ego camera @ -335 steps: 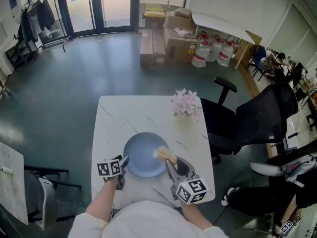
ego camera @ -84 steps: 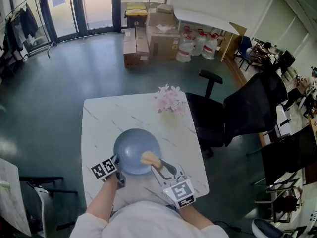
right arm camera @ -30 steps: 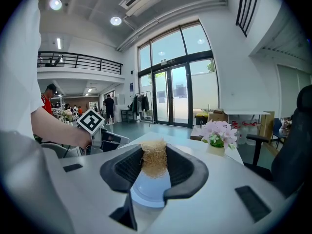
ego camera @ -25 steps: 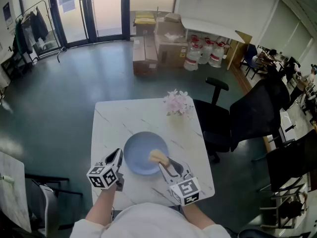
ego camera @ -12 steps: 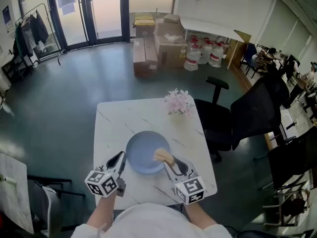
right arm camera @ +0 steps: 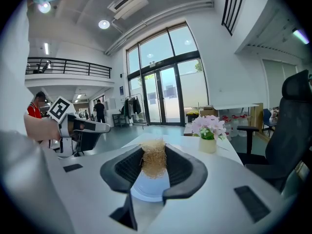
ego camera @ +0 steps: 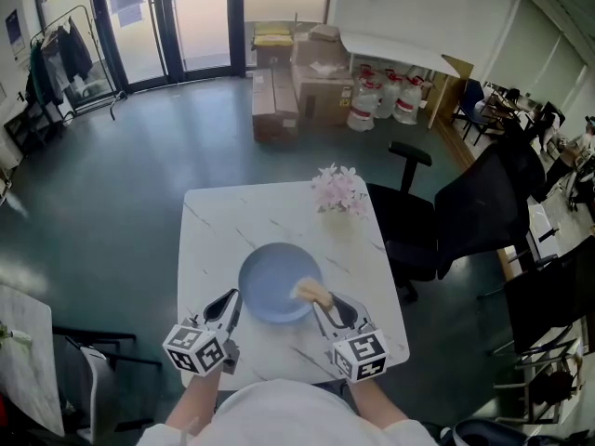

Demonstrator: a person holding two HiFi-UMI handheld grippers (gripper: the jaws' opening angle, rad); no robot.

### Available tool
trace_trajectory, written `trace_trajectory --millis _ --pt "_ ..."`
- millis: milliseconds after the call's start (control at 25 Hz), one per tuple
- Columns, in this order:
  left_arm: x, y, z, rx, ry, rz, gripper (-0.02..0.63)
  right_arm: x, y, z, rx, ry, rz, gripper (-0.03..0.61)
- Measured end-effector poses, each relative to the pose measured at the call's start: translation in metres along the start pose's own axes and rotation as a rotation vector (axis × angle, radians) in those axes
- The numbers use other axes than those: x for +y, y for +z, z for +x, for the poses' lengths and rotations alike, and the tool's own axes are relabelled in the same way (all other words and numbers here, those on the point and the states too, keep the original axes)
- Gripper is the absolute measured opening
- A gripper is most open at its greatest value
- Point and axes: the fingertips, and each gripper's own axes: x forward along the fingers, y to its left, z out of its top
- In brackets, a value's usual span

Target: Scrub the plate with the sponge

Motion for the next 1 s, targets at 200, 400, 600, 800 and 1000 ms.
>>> trace_trajectory --millis 200,400,600,800,1000 --pt "-0.0045 -0.0033 0.0024 0.026 -0.002 0.041 0.041 -0.0038 -0.0008 0.0012 0.001 -0.013 0.006 0.141" --pt "-0.0048 -0.0045 0.0025 0.021 -0.002 0.032 0.04 -0.0034 -0.0004 0.0019 0.0 -0.011 0.003 0.141" --pt "-0.0052 -0.0051 0.003 0.014 -0.006 0.025 0.04 -0.0033 0.0001 0.0027 -0.005 -0.01 0.004 0.141" --pt "-0.0032 -0.0046 0.0024 0.007 -0.001 0.022 0.04 -0.003 0.0003 0.003 -0.004 -0.012 0.005 0.141" --pt "0.0005 -0.0092 0.0003 0.001 0.004 0.005 0.039 -0.0023 -0.0024 0.0022 -0.005 -0.015 0.003 0.141"
